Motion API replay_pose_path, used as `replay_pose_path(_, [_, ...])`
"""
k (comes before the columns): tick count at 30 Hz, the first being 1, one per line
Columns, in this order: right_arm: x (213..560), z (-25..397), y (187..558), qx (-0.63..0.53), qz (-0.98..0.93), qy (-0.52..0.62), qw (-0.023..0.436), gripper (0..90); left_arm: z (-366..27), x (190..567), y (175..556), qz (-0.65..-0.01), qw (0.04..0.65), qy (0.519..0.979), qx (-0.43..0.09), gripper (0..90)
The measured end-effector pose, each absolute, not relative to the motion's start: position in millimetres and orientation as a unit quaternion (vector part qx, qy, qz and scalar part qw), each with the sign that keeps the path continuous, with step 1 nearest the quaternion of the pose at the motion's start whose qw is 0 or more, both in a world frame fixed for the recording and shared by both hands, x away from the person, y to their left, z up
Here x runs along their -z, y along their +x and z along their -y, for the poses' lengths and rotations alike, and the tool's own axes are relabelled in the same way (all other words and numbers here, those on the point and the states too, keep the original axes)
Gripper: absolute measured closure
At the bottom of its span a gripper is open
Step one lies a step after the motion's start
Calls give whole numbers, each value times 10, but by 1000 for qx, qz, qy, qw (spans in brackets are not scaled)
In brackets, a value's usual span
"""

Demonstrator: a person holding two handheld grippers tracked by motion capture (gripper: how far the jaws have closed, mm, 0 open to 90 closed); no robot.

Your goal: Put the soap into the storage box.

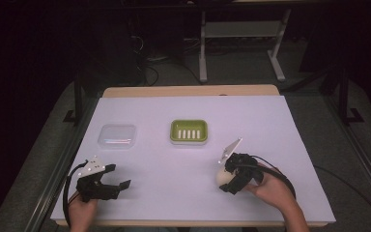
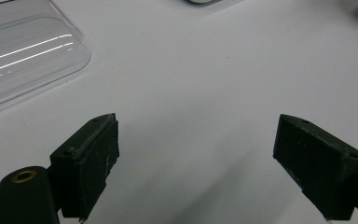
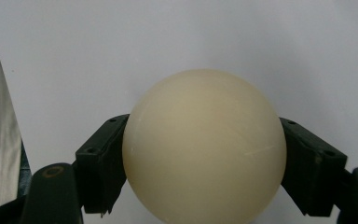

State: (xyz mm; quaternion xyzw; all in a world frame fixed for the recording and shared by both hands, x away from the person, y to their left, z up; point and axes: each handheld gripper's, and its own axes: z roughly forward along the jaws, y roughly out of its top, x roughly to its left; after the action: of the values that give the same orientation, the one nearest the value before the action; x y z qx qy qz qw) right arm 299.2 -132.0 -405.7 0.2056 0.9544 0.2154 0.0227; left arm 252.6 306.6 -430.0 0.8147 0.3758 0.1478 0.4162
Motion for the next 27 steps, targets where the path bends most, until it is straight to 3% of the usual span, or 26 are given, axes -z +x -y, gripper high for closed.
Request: replay_pose_path(27, [3901,1318,3312,-220,-954,205,3,234,-3061,4309,2532,-378,421,812,-146,135])
